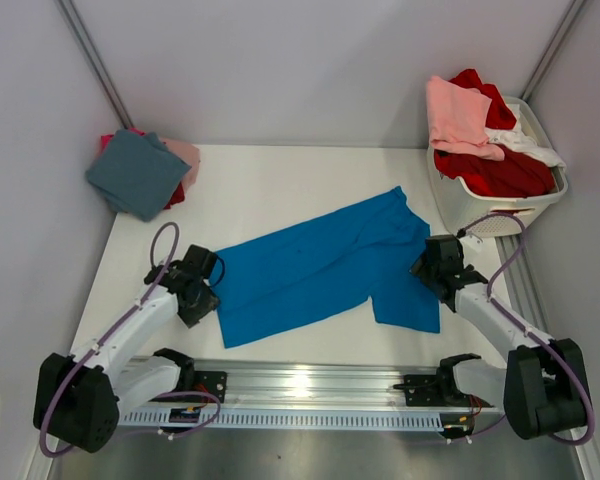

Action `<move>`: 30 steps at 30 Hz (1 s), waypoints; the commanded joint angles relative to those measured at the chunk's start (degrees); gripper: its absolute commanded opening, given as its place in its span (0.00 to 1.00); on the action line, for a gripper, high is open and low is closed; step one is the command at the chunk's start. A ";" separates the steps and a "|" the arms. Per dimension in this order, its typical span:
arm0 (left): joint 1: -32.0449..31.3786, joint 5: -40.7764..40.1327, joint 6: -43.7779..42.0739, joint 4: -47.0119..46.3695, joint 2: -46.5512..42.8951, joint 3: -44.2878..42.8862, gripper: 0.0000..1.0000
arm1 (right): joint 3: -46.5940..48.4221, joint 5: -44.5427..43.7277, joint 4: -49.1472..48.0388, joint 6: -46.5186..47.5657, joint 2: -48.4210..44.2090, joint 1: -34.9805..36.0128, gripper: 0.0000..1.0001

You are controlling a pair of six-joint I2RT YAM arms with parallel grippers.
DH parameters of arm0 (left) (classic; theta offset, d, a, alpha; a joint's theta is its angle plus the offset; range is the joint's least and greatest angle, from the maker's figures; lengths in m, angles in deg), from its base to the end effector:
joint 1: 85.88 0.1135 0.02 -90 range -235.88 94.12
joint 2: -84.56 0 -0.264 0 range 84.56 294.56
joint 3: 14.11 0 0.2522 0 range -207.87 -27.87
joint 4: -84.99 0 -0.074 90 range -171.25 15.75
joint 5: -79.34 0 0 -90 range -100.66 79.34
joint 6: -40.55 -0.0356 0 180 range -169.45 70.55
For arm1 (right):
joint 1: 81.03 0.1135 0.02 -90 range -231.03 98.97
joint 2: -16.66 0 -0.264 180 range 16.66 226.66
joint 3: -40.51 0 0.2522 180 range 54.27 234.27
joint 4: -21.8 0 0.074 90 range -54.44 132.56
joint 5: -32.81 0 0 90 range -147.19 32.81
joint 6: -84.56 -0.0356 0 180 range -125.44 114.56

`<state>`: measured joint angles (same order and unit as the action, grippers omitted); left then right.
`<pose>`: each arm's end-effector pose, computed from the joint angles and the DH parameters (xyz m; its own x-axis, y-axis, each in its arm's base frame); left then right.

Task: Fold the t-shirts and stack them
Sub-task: Grap the side of the flattened tshirt closest away from the robot with both arms

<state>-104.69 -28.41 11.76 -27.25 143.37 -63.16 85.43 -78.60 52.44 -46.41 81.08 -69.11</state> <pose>0.1504 -0.0398 0.1912 -0.6596 -0.6571 -0.3649 -0.6921 0.7203 -0.0460 0.2105 0.0312 0.1852 -0.5431 0.5092 -0.6676 0.5201 0.8282 0.2087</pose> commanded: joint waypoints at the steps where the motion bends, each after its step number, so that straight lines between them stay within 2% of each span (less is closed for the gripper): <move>1: 0.26 2.80 -3.29 -0.64 -2.72 -1.89 0.50 | -0.31 -2.85 0.43 -1.57 2.19 -0.67 0.71; 8: -4.39 4.31 3.30 0.32 -10.38 5.39 0.50 | -0.04 -1.01 -0.10 -3.15 5.18 -2.78 0.70; 16: -12.21 5.54 6.55 0.58 -1.08 4.00 0.50 | 0.66 7.86 -2.20 -4.64 12.38 -3.75 0.68; 20: -15.99 6.68 7.87 0.58 4.54 3.30 0.50 | 0.49 12.44 -3.52 -5.69 14.50 -3.75 0.62; 23: -18.19 7.74 8.66 0.41 7.10 2.51 0.50 | -0.92 15.34 -5.10 -6.40 14.07 -3.66 0.54; 26: -21.70 7.91 9.71 0.06 7.99 1.89 0.50 | -2.24 16.31 -5.98 -6.93 12.92 -3.49 0.42; 27: -22.06 8.09 9.89 -0.29 7.90 1.80 0.48 | -2.42 16.14 -5.99 -6.84 12.22 -3.57 0.33; 29: -22.32 9.14 9.54 -2.22 7.82 2.24 0.44 | -2.59 15.96 -5.72 -6.75 11.52 -3.49 0.22; 30: -22.32 9.58 9.45 -3.10 7.90 2.85 0.37 | -2.68 15.87 -5.46 -6.93 10.73 -3.49 0.13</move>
<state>-126.31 -20.83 19.73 -27.75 151.10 -59.82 84.75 -64.88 43.79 -52.18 92.56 -72.87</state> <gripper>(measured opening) 0.411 0.170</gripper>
